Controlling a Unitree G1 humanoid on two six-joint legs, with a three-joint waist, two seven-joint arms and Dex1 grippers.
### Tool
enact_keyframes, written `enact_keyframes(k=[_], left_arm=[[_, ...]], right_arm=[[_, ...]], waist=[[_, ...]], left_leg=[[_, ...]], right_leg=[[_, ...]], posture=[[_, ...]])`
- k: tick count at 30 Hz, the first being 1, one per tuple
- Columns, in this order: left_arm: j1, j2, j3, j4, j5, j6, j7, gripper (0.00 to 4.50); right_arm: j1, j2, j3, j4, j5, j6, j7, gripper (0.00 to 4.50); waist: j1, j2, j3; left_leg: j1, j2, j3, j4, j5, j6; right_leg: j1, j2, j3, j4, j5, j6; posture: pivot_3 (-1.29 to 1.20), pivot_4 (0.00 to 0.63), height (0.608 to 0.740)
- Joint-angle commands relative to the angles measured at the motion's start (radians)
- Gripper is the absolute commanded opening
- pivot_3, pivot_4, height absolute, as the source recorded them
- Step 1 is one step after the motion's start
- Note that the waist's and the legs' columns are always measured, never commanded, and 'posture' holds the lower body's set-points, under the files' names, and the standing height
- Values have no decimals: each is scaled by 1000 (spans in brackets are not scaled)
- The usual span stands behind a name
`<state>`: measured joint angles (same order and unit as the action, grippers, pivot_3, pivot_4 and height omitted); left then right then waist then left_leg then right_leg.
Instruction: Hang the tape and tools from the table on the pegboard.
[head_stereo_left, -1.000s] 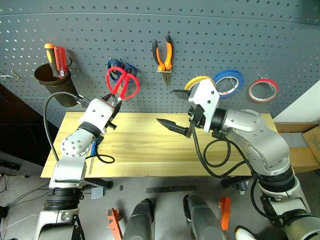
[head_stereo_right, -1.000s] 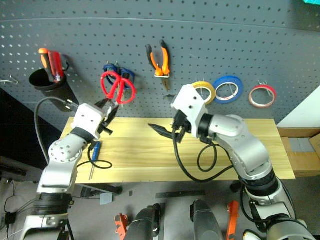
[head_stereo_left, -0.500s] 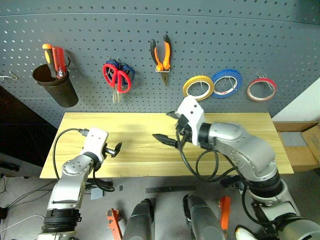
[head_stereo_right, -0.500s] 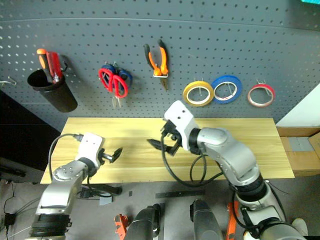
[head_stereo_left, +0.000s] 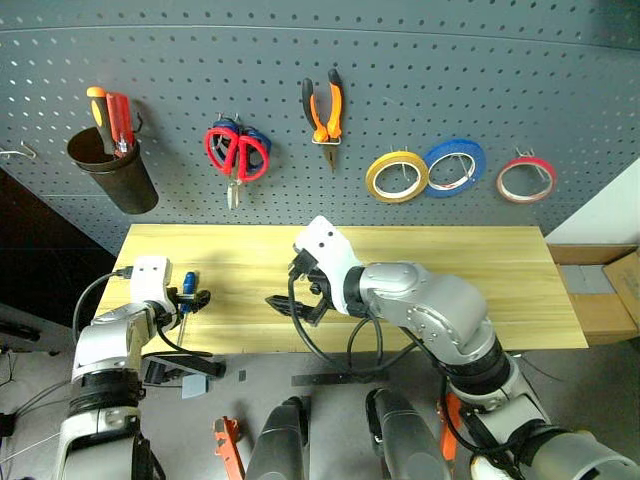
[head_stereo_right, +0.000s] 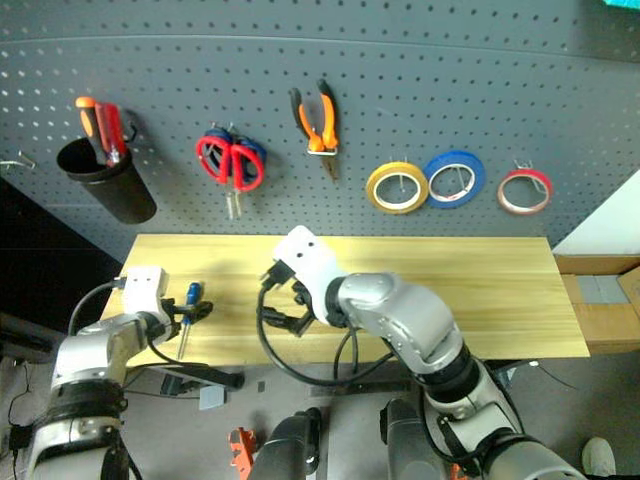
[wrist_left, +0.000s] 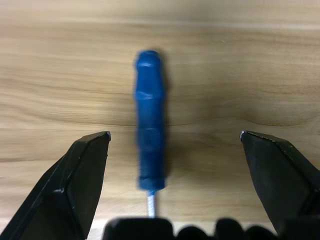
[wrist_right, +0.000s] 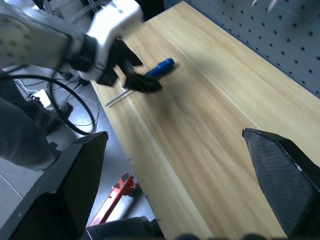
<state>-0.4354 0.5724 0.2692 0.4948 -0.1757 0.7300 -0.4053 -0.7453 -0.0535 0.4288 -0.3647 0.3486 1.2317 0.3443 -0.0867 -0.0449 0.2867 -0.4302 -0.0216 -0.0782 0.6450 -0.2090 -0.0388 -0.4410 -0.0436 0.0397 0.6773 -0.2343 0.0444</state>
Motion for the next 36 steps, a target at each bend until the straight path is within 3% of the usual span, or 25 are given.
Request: enact_keyframes(k=[1, 4, 7, 8, 9, 13, 17, 18, 23, 29, 36], left_arm=[[-53, 9, 4, 100, 8, -47, 13, 4480], [-92, 7, 15, 182, 1, -63, 30, 4480], [-106, 8, 29, 236, -4, -78, 53, 4116], [-103, 9, 33, 250, -5, -86, 57, 3611], [-99, 11, 37, 257, -8, -88, 60, 3483], [-80, 10, 43, 248, -16, -91, 60, 2071], [-28, -8, 77, 133, -39, -132, 79, 659], [-16, -13, 87, 100, -46, -161, 84, 529], [43, -34, 145, -74, -81, -201, 135, 530], [166, -72, 175, -418, -93, -322, 170, 530], [231, -80, 142, -747, -49, -427, 189, 530]], right_arm=[[-38, 23, 27, -7, -9, -11, -4, 4500], [-60, 27, 42, -2, -19, -14, 0, 4500], [-77, 6, 61, -6, -28, -22, 14, 4500], [-84, -5, 68, -7, -32, -27, 19, 4500], [-92, -17, 75, -8, -33, -30, 27, 4500], [-111, -38, 75, -10, -27, -31, 54, 4500], [-130, -45, 56, -9, -28, -45, 70, 4500], [-133, -45, 50, -8, -30, -51, 70, 4500], [-140, -59, 28, -22, -35, -91, 85, 4500], [-138, -107, 7, -53, -35, -288, 171, 4500], [-148, -158, -58, -49, -21, -432, 265, 4500]], waist=[[-1, 0, 0], [-3, 0, 1], [-4, 0, 1], [-4, 0, 1], [-5, 0, 1], [-9, 0, 1], [-11, 0, 0], [-12, 0, 0], [-7, -1, 0], [-1, -1, 0], [6, -2, -2]], left_leg=[[0, 0, 0, 0, 0, 0], [0, 0, 0, 0, 0, 0], [0, 0, 0, 0, 0, 0], [0, 0, 0, -1, 0, 0], [0, 0, 0, -1, 0, 0], [0, -1, 0, -1, 0, 0], [0, -1, 0, -1, 0, 0], [0, -1, 0, -1, 0, 0], [-1, -1, -1, -1, 0, 0], [-2, -2, 0, -4, 0, 0], [-2, -2, 0, -7, 0, 0]], right_leg=[[0, 0, 0, 0, 0, 0], [0, 0, 0, 0, 0, 0], [0, -1, 0, -1, 0, 0], [0, -4, 0, -1, 0, 0], [0, -5, 0, -1, 0, 0], [0, -6, -1, -1, 0, 0], [0, -7, -1, -1, 0, 0], [0, -7, -1, -1, 0, 0], [0, -8, -3, -3, 0, 0], [0, -9, -2, -6, 0, 0], [0, -9, -3, -12, 1, 0]], posture=[[-133, 322, 740], [-149, 324, 740], [-153, 315, 740], [-157, 311, 740], [-158, 309, 740], [-156, 290, 740], [-151, 274, 740], [-146, 271, 740], [-128, 269, 740], [-107, 258, 740], [-50, 217, 740]])
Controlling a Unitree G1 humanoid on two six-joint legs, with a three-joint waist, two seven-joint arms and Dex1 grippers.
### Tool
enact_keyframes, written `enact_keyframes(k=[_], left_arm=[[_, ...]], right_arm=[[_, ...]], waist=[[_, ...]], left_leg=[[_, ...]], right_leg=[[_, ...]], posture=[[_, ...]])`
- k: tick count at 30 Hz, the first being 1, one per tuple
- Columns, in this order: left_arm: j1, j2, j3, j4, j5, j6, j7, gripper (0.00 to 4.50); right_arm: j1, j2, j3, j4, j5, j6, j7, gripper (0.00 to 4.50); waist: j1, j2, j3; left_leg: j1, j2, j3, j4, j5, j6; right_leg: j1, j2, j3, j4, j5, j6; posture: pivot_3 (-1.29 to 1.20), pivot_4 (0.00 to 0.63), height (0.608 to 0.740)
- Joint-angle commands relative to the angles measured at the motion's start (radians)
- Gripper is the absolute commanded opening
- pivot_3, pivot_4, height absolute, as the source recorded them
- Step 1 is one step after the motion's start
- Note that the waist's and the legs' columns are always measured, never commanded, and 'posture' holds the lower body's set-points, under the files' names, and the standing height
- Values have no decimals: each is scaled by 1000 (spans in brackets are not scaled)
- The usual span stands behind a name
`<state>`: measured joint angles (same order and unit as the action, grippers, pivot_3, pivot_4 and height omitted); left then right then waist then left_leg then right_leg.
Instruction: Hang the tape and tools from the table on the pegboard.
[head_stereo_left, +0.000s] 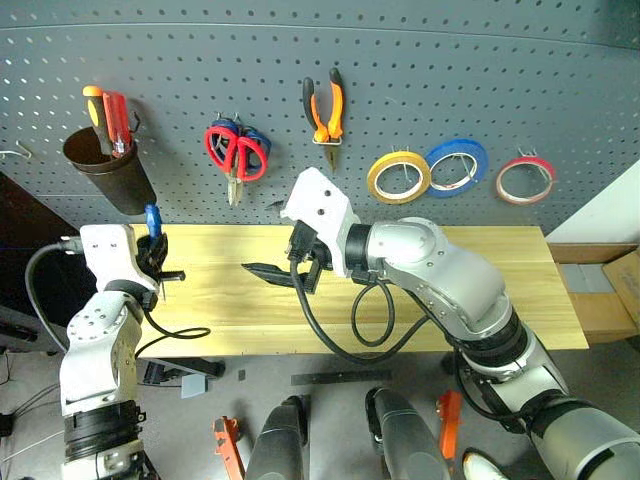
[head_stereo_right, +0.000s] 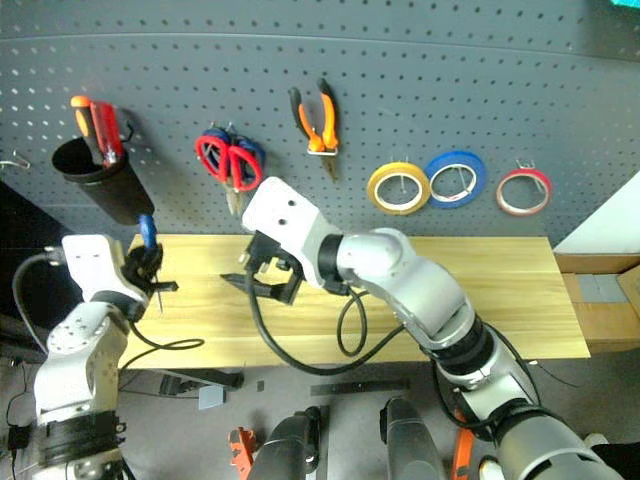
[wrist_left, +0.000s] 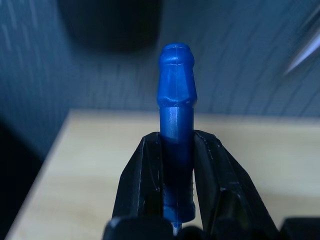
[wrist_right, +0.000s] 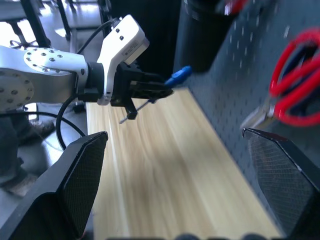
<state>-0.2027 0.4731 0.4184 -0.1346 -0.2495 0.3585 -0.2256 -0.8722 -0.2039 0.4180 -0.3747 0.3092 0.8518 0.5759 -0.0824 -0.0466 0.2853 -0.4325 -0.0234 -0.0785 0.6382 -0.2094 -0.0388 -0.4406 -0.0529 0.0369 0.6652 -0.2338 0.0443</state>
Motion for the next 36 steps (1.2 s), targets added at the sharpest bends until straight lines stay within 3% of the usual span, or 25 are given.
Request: enact_keyframes(k=[1, 10, 19, 26, 27, 30, 35, 36], left_arm=[[-16, 24, -6, -133, 30, -68, 11, 530], [-366, 138, 31, -11, 17, -204, 3, 530], [-630, 198, 25, 459, 43, -431, -12, 530], [-682, 185, -25, 715, 97, -592, -9, 530], [-677, 182, -26, 718, 93, -602, -13, 1245], [-658, 177, -16, 708, 81, -622, -5, 2031], [-610, 174, 12, 614, 78, -631, 54, 3750], [-596, 172, 9, 574, 85, -625, 68, 3750]], right_arm=[[-24, -10, -55, -32, 20, -63, 42, 4500], [-78, 13, -81, 67, -5, -157, 62, 4500], [-102, 43, -68, 119, -41, -206, 51, 4500], [-94, 45, -60, 119, -60, -214, 59, 4500], [-94, 44, -59, 119, -63, -214, 60, 4500], [-90, 40, -61, 116, -66, -214, 59, 4500], [-83, 26, -77, 109, -68, -218, 57, 4500], [-83, 22, -86, 108, -67, -221, 55, 4500]], waist=[[3, 0, -1], [14, -3, -4], [20, -5, -12], [22, -9, -15], [22, -9, -15], [22, -10, -16], [19, -12, -21], [18, -13, -22]], left_leg=[[0, 0, 0, 0, 0, 0], [0, 0, 0, 1, 0, 0], [0, 0, 2, 1, 0, -1], [-1, 0, 2, 2, 1, -1], [-1, 0, 2, 2, 0, -1], [-2, 1, 2, 2, 1, -1], [-2, 1, 2, 3, 2, -3], [-2, 1, 2, 3, 2, -3]], right_leg=[[0, 0, 0, 0, 0, 0], [0, 4, -2, 0, 1, 0], [0, 7, -1, 0, 1, 0], [0, 7, -2, 0, 1, 0], [-1, 7, -2, 0, 1, 0], [-1, 7, -2, 1, 1, 0], [-1, 7, -1, 1, 1, 0], [-1, 7, -1, 2, 1, 0]], posture=[[-37, 207, 740], [-23, 170, 740], [-47, 163, 740], [-59, 161, 740], [-59, 161, 740], [-66, 157, 740], [-73, 144, 740], [-73, 142, 740]])
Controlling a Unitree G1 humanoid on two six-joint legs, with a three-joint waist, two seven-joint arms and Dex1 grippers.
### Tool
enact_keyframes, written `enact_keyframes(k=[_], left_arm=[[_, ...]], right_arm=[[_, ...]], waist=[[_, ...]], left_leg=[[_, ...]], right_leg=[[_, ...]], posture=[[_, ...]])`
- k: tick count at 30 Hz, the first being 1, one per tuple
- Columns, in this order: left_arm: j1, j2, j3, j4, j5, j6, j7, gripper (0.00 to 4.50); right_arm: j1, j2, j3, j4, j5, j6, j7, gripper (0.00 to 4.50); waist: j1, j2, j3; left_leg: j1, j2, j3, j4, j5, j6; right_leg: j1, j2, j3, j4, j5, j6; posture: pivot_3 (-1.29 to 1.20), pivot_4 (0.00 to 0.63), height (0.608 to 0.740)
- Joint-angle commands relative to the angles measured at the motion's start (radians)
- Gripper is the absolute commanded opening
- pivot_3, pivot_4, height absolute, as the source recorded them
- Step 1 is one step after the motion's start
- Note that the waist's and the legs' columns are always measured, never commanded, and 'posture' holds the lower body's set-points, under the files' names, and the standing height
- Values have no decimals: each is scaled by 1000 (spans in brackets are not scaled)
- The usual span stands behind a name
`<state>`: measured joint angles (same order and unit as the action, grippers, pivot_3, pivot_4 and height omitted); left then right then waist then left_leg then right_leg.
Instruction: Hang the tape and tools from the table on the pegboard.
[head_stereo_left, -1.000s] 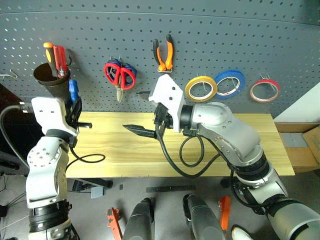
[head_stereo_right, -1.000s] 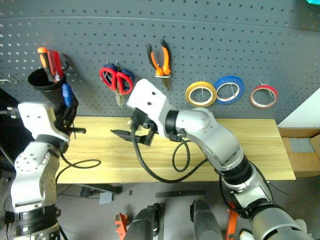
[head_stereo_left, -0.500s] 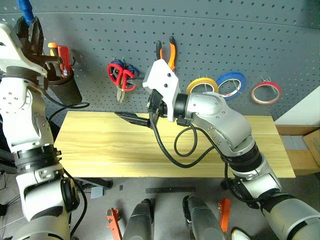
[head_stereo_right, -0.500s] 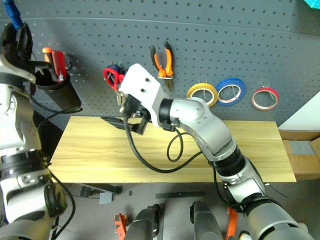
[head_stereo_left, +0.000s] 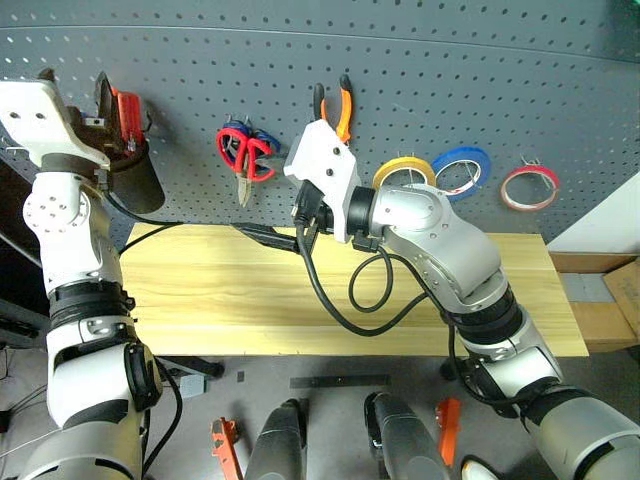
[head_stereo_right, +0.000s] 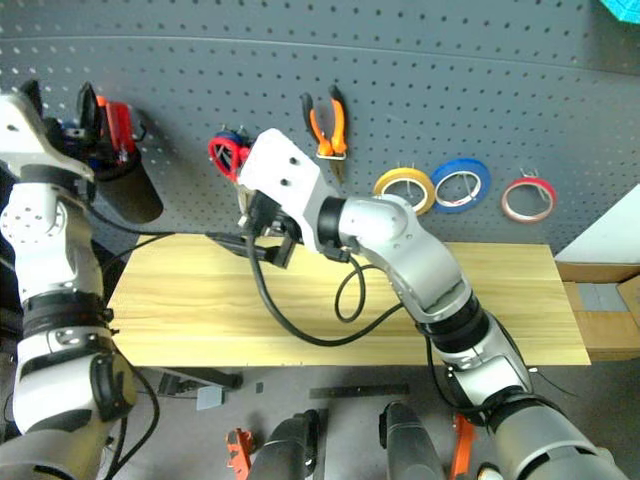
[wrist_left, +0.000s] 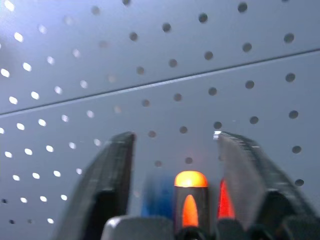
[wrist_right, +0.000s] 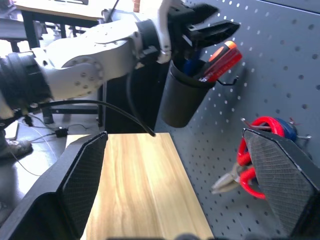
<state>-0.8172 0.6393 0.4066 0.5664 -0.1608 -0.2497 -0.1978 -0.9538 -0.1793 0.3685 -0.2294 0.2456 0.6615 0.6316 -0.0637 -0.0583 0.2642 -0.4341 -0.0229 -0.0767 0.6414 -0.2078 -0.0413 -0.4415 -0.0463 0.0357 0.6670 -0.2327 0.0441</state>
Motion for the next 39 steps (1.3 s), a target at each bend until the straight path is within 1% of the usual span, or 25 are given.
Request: enact_keyframes(k=[1, 6, 8, 10, 13, 15, 16, 17, 18, 19, 20, 21, 22, 23, 25, 27, 28, 29, 30, 31, 34, 39], left_arm=[[33, 1, 18, -168, 0, -5, 54, 3750], [117, -27, -11, -441, -50, 169, 51, 3750], [158, -44, -50, -577, -92, 291, 28, 3750], [188, -58, -78, -670, -120, 390, 19, 3750], [263, -77, -167, -822, -185, 576, -30, 3750], [301, -88, -213, -876, -179, 650, -32, 3750], [325, -107, -225, -896, -180, 671, -23, 3750], [364, -124, -238, -934, -215, 714, -36, 3750], [400, -139, -248, -966, -242, 743, -52, 3750], [430, -152, -259, -992, -254, 759, -60, 3750], [466, -158, -276, -1013, -258, 780, -68, 3750], [504, -158, -297, -1021, -240, 778, -79, 3750], [545, -161, -316, -1022, -215, 760, -84, 3750], [577, -172, -327, -1018, -204, 756, -79, 3750], [627, -198, -333, -975, -177, 735, -58, 3750], [674, -223, -320, -894, -147, 694, -49, 3750], [692, -232, -314, -848, -125, 666, -44, 3750], [704, -240, -309, -808, -105, 636, -35, 3750], [714, -252, -303, -772, -88, 612, -22, 3750], [725, -266, -294, -726, -76, 585, -10, 3750], [760, -281, -277, -578, -24, 470, 8, 3750], [755, -314, -219, -482, -18, 366, 48, 3750]], right_arm=[[1, -9, -45, -38, -2, -34, -1, 4500], [38, -40, -128, -85, 44, -10, -4, 4500], [81, -68, -178, -131, 79, 12, 3, 4500], [118, -90, -210, -166, 109, 30, 6, 4500], [227, -145, -250, -249, 140, 67, -2, 4500], [288, -168, -261, -285, 143, 71, -14, 4500], [322, -176, -264, -301, 142, 67, -23, 4500], [366, -185, -261, -317, 131, 55, -35, 4500], [408, -192, -255, -329, 121, 43, -43, 4500], [449, -199, -251, -333, 113, 29, -48, 4500], [500, -206, -246, -330, 105, 15, -52, 4500], [552, -212, -241, -319, 95, -2, -56, 4500], [609, -214, -236, -291, 76, -28, -65, 4500], [655, -218, -231, -255, 49, -69, -74, 4500], [727, -208, -232, -158, -7, -184, -95, 4500], [767, -183, -247, -29, -73, -313, -157, 4500], [776, -173, -256, 39, -106, -379, -190, 4500], [779, -165, -265, 95, -127, -430, -211, 4500], [779, -154, -279, 145, -137, -473, -230, 4500], [778, -144, -295, 198, -142, -516, -247, 4500], [773, -113, -339, 347, -145, -610, -290, 4500], [755, -107, -370, 504, -171, -706, -322, 4500]], waist=[[-1, -2, -2], [0, -7, -18], [1, -7, -28], [3, -6, -40], [4, -3, -64], [3, -1, -76], [3, 1, -81], [3, 3, -85], [0, 4, -87], [-2, 5, -92], [-3, 7, -98], [-4, 7, -101], [-5, 9, -111], [-5, 10, -117], [-6, 14, -132], [-6, 17, -149], [-8, 18, -155], [-9, 19, -157], [-11, 21, -159], [-11, 21, -161], [-11, 21, -175], [-6, 20, -179]], left_leg=[[0, 0, 0, 0, 0, 0], [0, 0, -1, 2, 0, 0], [0, -1, -1, 2, 0, 0], [0, -1, -1, 3, -1, 1], [2, -1, 0, 4, -1, 2], [3, -1, 2, 4, -1, 2], [5, -1, 3, 4, -1, 2], [8, -1, 4, 4, -1, 2], [13, -1, 5, 3, -1, 2], [21, -1, 6, 3, -1, 2], [23, -1, 6, 2, -2, 2], [26, 0, 7, 1, -2, 2], [33, 2, 6, -1, -2, 2], [36, 2, 7, -2, -2, 2], [37, 2, 8, -2, -2, 2], [39, 1, 10, -1, -2, 2], [40, 2, 11, -1, -2, 2], [44, 2, 11, -1, -2, 2], [52, 2, 11, -2, -2, 2], [55, 2, 11, -2, -2, 2], [55, 2, 10, -2, -2, 2], [55, 1, 9, -3, -2, 2]], right_leg=[[0, 0, 0, 0, 0, 0], [0, -1, 0, 2, 0, 0], [0, -1, 0, 3, 0, 0], [1, -1, 0, 3, 0, 0], [2, 0, 1, 6, 0, 0], [3, 1, 2, 6, 0, 0], [5, 1, 3, 8, 0, 0], [7, 2, 4, 8, 0, 0], [13, 3, 4, 7, 0, 0], [21, 6, 5, 5, 0, 0], [23, 8, 6, 4, -1, 0], [27, 10, 5, 0, -1, 0], [34, 11, 5, -3, -1, 0], [38, 12, 5, -5, -4, 3], [39, 12, 7, -5, -4, 3], [40, 12, 9, -5, -4, 3], [40, 12, 9, -5, -4, 2], [45, 12, 9, -6, -4, 2], [52, 12, 9, -7, -6, -3], [56, 12, 9, -9, -7, -3], [57, 12, 8, -10, -7, -3], [57, 12, 9, -11, -7, -3]], posture=[[-73, 138, 740], [-65, 118, 740], [-57, 107, 740], [-51, 96, 740], [-45, 82, 740], [-49, 68, 740], [-52, 64, 740], [-54, 61, 740], [-55, 58, 740], [-58, 49, 740], [-61, 44, 740], [-64, 41, 740], [-65, 38, 740], [-63, 29, 740], [-60, 17, 740], [-57, 8, 740], [-49, 1, 740], [-49, 1, 740], [-41, 0, 740], [-33, 0, 740], [-27, 0, 740], [-6, 0, 740]])
